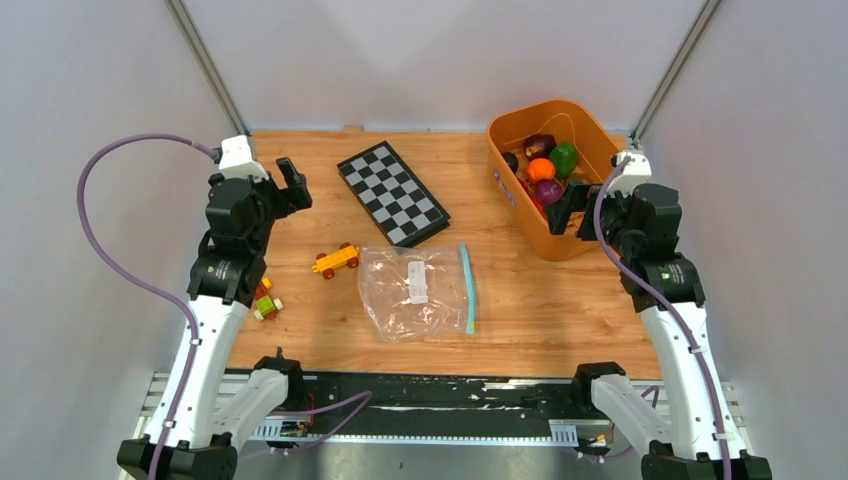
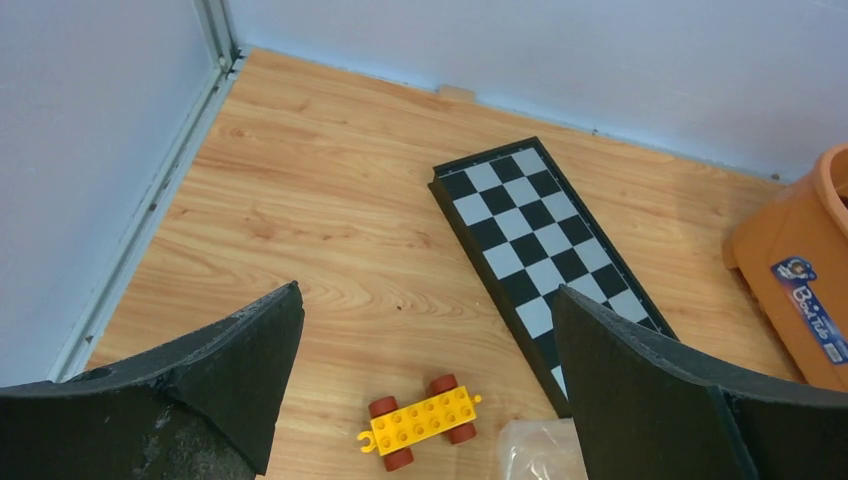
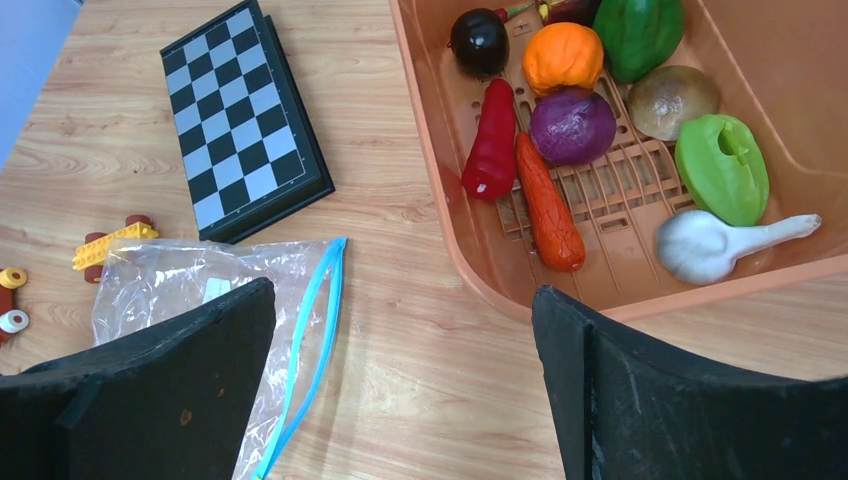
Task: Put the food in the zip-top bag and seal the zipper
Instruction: Pick up the zipper food storage bag at the center of the board.
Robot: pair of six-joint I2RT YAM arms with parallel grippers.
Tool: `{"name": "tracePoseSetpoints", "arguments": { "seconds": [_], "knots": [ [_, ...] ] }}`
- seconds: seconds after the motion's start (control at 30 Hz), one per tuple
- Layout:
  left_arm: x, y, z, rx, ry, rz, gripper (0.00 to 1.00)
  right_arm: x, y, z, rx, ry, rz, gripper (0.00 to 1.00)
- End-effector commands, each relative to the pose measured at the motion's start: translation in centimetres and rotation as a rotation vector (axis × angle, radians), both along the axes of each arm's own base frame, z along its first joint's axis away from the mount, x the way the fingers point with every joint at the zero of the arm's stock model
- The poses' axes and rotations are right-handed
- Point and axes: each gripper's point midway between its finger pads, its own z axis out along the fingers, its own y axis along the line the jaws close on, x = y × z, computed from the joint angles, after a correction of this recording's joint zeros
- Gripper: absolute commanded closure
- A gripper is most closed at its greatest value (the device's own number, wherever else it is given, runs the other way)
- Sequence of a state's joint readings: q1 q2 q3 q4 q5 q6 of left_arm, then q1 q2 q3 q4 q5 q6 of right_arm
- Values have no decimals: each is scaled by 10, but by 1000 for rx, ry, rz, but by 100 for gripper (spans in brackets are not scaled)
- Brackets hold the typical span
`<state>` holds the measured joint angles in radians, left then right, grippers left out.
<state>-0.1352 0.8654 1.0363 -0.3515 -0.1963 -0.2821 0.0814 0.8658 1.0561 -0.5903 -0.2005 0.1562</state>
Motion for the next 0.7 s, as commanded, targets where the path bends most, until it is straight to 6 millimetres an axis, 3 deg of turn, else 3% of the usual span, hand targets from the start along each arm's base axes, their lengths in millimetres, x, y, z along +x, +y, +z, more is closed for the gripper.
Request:
{"name": "tracePoseSetpoints", "arguments": {
  "seconds": [0.0, 0.2, 0.3, 0.43, 0.53, 0.67],
  "knots": [
    [3, 12, 18, -53, -57, 96, 0, 1, 2, 5, -6, -34, 20, 0],
    [-5, -12, 20, -108, -75, -37, 0, -9, 20, 9, 16, -41, 139, 0],
    [-20, -27, 16, -137, -105, -127, 0, -19, 41, 9, 75, -33, 260, 1],
    [-37, -57, 11, -158, -181, -315, 0, -37, 72, 3, 188, 16, 418, 10],
    [-45, -84, -11, -179, -109, -475, 0, -49, 89, -11, 220, 61, 472, 13],
    [-53, -105, -57, -217, 54, -591, 0, -66, 113, -36, 186, 116, 534, 13]
  ]
}}
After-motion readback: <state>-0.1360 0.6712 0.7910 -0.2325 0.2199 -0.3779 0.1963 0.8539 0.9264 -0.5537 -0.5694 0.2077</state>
